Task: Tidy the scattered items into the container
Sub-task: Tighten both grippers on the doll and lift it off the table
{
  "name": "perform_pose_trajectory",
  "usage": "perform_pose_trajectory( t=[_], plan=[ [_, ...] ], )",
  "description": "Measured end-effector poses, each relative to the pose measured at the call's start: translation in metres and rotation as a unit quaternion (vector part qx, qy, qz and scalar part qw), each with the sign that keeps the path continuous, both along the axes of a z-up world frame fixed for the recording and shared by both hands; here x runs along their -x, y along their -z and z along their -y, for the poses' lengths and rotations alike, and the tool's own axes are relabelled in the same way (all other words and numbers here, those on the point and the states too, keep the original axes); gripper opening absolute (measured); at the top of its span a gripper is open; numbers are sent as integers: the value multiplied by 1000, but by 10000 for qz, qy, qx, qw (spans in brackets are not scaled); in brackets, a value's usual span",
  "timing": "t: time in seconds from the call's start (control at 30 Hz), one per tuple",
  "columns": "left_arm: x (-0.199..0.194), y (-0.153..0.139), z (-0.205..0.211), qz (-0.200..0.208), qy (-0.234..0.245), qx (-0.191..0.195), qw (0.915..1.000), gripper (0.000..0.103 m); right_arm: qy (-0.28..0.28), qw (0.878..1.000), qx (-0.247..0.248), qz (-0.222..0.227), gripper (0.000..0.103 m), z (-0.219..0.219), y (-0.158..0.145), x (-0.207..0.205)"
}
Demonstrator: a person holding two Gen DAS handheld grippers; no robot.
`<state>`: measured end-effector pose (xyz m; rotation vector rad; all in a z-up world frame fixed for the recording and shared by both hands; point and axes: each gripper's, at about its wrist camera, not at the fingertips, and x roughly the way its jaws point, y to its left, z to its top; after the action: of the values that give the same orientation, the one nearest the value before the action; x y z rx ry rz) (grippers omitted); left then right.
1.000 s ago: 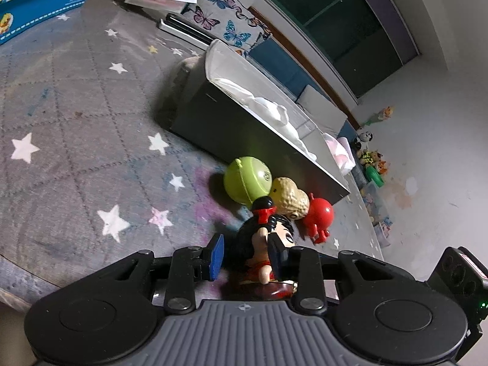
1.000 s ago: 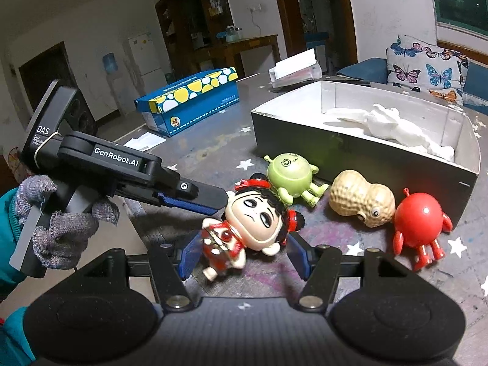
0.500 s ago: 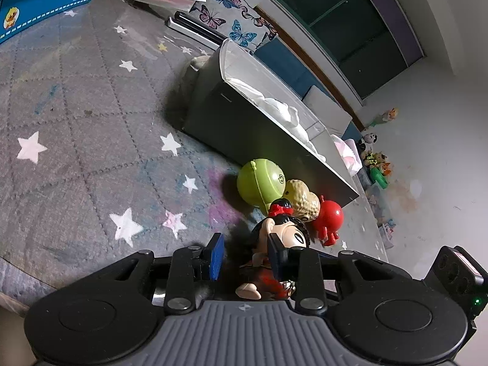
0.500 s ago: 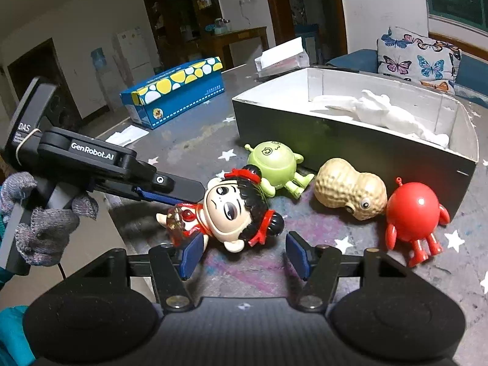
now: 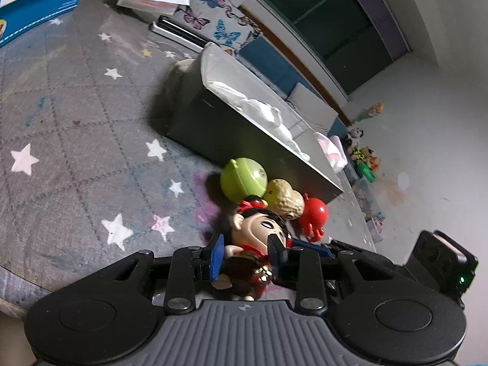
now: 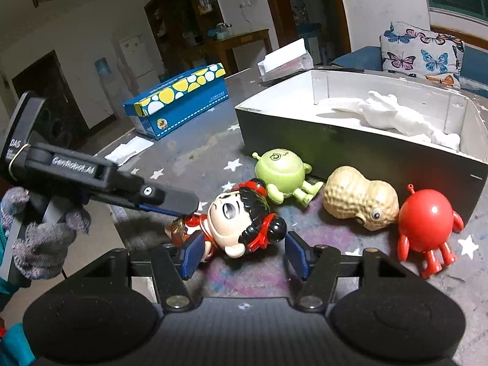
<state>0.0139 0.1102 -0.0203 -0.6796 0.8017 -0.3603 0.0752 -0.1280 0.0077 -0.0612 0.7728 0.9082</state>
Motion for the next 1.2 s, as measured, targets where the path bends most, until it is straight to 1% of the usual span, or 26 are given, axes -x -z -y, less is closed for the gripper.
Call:
perform_pose_trajectory(
  t=[0.1, 0.3, 0.5, 0.6, 0.8, 0.93, 0.97, 1.07, 1.2],
  plan=[
    [0, 0, -1, -24, -11, -10, 10000, 35, 30, 9999, -75, -62, 60, -2, 0, -4],
    [-3, 6, -6, -109, -38, 205, 9997, 36, 126, 9994, -229, -227, 60, 1, 1, -10],
    [-11, 10, -4, -204, -13, 269, 9994, 36, 192, 9987, -318, -355, 60, 1, 4, -16],
    [-14, 13, -7, -228, -37, 452, 9987, 37, 172, 9984, -372, -400, 59, -1, 4, -19],
    [-16, 21, -16, -325, -180, 823, 9959, 37, 173, 9964, -535, -629, 58, -1, 10, -26],
    [-19, 24, -16, -353, -187, 1024, 9939, 40, 198, 9943, -663, -808, 58, -1, 13, -31],
    [-20, 25, -15, -361, -187, 1039, 9938, 42, 204, 9939, -684, -837, 58, 0, 14, -32],
    [-21, 25, -14, -371, -180, 1062, 9935, 44, 210, 9935, -693, -875, 57, 0, 15, -32],
    [-20, 24, -9, -277, -181, 972, 9947, 45, 232, 9934, -701, -882, 57, -1, 15, -33]
  ],
)
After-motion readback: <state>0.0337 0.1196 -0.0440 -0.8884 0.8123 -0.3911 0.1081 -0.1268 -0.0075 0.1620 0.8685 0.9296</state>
